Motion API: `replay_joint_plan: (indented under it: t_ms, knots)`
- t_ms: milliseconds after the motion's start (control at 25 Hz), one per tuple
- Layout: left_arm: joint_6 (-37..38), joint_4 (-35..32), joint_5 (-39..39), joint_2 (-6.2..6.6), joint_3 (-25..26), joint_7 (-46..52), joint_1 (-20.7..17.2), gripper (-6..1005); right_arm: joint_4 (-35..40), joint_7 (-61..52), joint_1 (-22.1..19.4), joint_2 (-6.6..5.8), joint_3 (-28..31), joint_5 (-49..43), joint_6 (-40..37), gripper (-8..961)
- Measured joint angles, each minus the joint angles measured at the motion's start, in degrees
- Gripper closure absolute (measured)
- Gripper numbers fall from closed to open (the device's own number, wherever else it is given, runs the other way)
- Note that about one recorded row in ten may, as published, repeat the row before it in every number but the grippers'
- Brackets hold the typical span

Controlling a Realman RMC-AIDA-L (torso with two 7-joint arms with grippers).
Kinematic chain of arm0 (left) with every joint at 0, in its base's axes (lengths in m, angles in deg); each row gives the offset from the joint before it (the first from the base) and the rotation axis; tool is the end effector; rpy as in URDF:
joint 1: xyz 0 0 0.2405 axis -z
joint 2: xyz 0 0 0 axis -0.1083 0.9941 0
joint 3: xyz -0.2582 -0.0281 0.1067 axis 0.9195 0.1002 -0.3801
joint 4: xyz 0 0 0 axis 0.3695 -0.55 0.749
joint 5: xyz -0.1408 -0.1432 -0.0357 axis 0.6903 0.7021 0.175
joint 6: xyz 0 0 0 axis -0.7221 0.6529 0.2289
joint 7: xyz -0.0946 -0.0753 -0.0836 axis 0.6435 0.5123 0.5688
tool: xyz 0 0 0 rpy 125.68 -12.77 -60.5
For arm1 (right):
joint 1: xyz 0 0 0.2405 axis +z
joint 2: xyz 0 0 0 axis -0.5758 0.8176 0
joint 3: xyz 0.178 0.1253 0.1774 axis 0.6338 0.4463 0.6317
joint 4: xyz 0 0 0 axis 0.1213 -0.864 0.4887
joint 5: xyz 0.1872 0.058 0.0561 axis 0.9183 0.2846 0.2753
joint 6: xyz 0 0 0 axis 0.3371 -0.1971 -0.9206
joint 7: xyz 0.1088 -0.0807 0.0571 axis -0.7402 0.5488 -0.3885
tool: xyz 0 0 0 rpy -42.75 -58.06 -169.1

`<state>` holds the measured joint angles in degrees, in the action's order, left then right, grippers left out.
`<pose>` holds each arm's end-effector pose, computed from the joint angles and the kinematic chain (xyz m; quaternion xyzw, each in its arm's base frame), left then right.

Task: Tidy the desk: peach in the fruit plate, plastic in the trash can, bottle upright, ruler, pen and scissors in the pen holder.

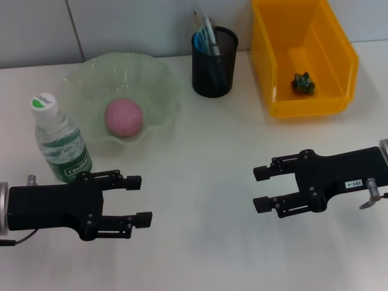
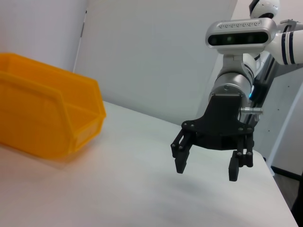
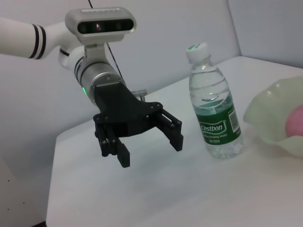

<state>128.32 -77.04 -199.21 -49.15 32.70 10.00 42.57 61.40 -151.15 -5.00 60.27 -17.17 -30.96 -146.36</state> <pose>-0.2754 0.3103 -0.0212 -0.9544 -0.1681 -0.2466 0.0122 0.2817 0.3193 0.0009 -0.9599 0.1985 0.1972 0.0160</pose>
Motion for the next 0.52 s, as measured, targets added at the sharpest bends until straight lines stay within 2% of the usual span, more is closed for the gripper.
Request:
replay_joint_plan:
  t_ms: [520]
  knots:
    - [0.1,0.0,0.0,-0.07,-0.4,0.1,0.1,192,0.0,0.1,0.0,0.0,0.3,0.0,-0.5,228]
